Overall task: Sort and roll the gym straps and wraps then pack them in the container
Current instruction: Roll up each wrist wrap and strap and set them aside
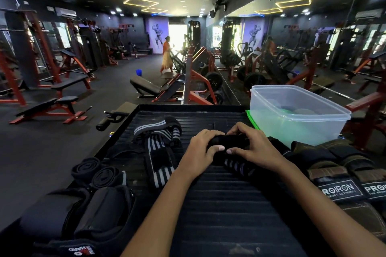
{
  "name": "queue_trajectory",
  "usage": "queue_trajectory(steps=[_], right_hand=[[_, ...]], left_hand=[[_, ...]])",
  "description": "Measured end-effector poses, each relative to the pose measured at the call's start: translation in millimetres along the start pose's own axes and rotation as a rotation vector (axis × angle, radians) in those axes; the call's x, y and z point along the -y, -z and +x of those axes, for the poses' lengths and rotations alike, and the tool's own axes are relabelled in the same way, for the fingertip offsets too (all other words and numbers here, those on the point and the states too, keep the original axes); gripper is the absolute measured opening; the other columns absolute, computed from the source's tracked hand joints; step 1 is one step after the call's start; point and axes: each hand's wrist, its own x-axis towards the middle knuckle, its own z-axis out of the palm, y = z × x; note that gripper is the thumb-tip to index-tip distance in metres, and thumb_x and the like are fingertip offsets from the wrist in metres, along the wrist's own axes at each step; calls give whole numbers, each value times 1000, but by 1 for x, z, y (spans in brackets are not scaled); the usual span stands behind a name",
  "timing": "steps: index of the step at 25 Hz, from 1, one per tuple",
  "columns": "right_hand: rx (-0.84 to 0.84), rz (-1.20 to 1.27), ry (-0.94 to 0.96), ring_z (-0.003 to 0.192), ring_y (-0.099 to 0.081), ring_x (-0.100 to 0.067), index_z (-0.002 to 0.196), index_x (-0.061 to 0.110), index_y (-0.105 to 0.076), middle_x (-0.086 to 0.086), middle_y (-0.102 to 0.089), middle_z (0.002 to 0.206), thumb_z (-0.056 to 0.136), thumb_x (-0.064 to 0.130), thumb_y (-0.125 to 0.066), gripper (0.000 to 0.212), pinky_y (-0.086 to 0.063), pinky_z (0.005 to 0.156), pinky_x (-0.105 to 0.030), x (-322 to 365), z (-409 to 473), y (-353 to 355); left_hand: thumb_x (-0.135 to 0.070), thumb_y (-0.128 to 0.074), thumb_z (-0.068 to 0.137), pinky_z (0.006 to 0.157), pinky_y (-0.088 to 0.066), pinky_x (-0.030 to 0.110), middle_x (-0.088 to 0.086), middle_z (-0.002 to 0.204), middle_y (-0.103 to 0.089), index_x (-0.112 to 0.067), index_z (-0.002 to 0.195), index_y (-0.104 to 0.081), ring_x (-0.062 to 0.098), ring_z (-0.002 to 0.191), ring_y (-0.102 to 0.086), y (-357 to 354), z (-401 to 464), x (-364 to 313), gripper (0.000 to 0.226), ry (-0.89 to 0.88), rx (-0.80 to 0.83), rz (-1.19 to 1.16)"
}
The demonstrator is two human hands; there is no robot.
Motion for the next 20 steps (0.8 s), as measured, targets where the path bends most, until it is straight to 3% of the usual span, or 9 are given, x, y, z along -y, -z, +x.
queue_trajectory(steps=[3,5,10,14,16,20], right_hand=[[-16,14,-32,101,-57,3,108,26,-54,11,-61,107,71,19,-84,48,-45,82,-15,1,0,-3],[-48,46,-97,105,-55,2,120,27,-50,11,-55,115,68,26,-86,63,-45,77,-10,2,0,-1],[-13,41,-257,89,-56,0,134,25,-35,5,-47,115,64,21,-89,88,-41,64,-3,3,0,-1],[-169,-140,-138,81,-59,-5,122,23,-43,7,-54,104,70,23,-85,66,-48,72,-23,3,1,-3],[-152,-178,-59,82,-59,-9,111,22,-48,8,-56,95,74,22,-82,50,-53,74,-33,4,0,-3],[-169,-374,94,91,-57,-14,108,19,-62,6,-55,100,77,23,-79,36,-53,71,-33,4,-2,-7]], left_hand=[[-13,-66,88,86,-35,3,1,110,-62,-16,118,-64,8,103,-55,0,0,-1,30,15,-28,-9],[-12,-67,87,85,-35,1,0,111,-63,-16,117,-64,7,102,-55,0,1,-2,30,34,-93,-13],[-16,-68,87,81,-38,2,-2,107,-64,-16,113,-66,2,92,-56,2,3,-3,26,144,-202,-51],[-25,-67,88,73,-46,12,-6,98,-66,-17,110,-66,8,87,-61,3,6,-2,23,358,-232,-146],[-32,-67,88,72,-45,17,-1,99,-67,-16,110,-66,13,88,-62,2,8,3,26,456,-230,-166],[-37,-65,88,72,-45,22,4,97,-69,-14,112,-67,14,82,-61,0,8,6,33,538,-212,-184]])
